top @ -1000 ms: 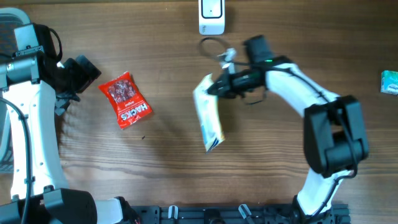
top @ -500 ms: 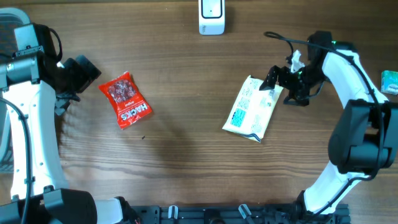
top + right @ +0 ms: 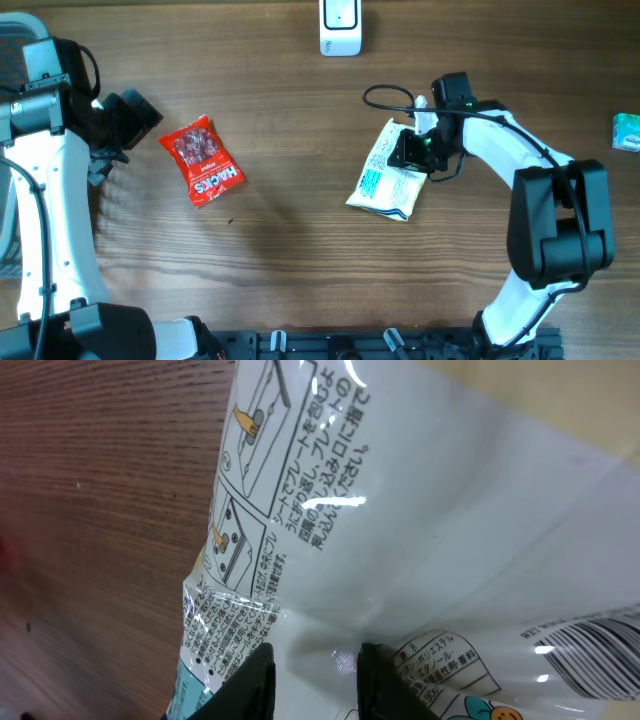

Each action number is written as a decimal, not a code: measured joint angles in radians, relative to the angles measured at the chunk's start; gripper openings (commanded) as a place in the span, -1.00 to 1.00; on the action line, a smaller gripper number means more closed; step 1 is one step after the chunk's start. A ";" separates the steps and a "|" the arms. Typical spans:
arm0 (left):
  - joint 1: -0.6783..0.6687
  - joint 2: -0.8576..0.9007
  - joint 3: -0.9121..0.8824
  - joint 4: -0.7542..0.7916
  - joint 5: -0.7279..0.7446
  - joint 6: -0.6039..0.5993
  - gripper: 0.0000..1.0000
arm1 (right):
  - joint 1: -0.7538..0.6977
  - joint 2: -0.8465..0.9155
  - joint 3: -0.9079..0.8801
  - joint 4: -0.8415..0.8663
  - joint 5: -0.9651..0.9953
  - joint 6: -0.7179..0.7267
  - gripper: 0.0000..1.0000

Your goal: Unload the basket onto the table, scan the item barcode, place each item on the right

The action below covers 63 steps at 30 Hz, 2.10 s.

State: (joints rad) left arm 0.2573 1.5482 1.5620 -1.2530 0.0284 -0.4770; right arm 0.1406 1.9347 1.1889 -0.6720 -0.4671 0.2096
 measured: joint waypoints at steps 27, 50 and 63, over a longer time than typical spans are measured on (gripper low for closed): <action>0.000 0.000 0.000 0.000 0.000 0.000 1.00 | 0.032 0.001 0.188 0.021 0.386 0.146 -0.91; 0.000 0.000 0.000 0.000 0.000 0.000 1.00 | 0.120 0.138 0.326 0.037 -0.166 0.256 -0.91; 0.000 0.000 0.000 -0.001 0.000 0.000 1.00 | 0.136 -0.006 0.044 0.168 -0.365 0.085 -0.91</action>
State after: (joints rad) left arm 0.2573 1.5482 1.5620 -1.2537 0.0284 -0.4770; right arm 0.2768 1.9285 1.2327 -0.5037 -0.8326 0.2943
